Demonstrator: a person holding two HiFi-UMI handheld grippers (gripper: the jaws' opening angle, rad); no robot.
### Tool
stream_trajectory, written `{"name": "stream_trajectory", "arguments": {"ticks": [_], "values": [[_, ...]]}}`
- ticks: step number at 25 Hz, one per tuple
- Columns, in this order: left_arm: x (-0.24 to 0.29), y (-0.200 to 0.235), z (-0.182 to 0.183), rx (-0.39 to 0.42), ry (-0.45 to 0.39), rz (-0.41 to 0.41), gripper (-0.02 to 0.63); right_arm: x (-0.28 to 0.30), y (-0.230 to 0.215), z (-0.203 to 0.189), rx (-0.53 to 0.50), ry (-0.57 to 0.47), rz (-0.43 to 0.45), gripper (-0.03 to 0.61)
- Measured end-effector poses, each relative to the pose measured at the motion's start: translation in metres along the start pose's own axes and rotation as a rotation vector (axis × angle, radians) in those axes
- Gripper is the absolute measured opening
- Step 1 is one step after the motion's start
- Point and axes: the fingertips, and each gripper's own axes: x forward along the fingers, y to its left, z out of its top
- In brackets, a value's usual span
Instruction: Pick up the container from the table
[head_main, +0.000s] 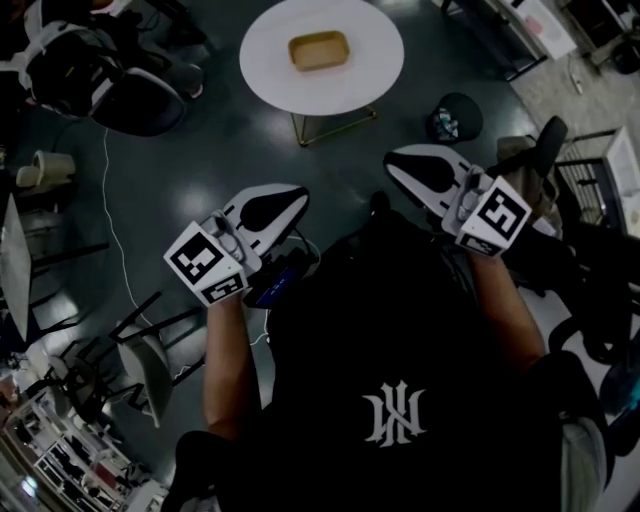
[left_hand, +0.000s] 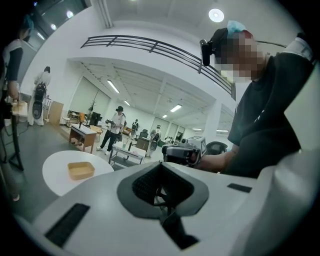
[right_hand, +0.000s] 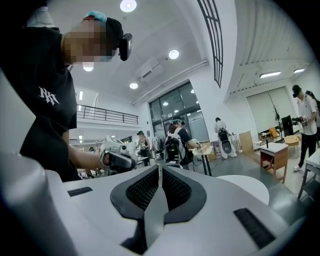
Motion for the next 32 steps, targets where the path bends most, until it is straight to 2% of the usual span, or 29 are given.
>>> {"name": "stream_trajectory", "arguments": {"ticks": [4,10,13,17,19,25,32], "values": [[0.024,0.030,0.014,0.025,0.020,0.046,0.003,0.006,-0.043,0.013,0.004,-0.041,0.030,0.046],[0.055,0.066,0.057,0.044,0.012,0.111,0.003,0.018,-0.099,0.037,-0.038,-0.059,0.096,0.046],[0.075,0.071,0.071,0.043,0.010,0.130,0.003,0.021,-0.123,0.045,0.000,-0.048,0.125,0.046],[0.090,0.082,0.081,0.030,0.015,0.165,0.003,0.026,-0.148,0.065,0.105,-0.084,0.175,0.046],[0.097,0.087,0.084,0.022,0.015,0.179,0.003,0.027,-0.159,0.070,0.116,-0.092,0.190,0.046],[0.112,0.105,0.084,0.012,0.052,0.192,0.003,0.038,-0.185,0.054,0.176,-0.062,0.186,0.046],[0.110,0.148,0.097,-0.013,0.035,0.192,0.003,0.058,-0.220,0.041,0.250,-0.049,0.121,0.046]]}}
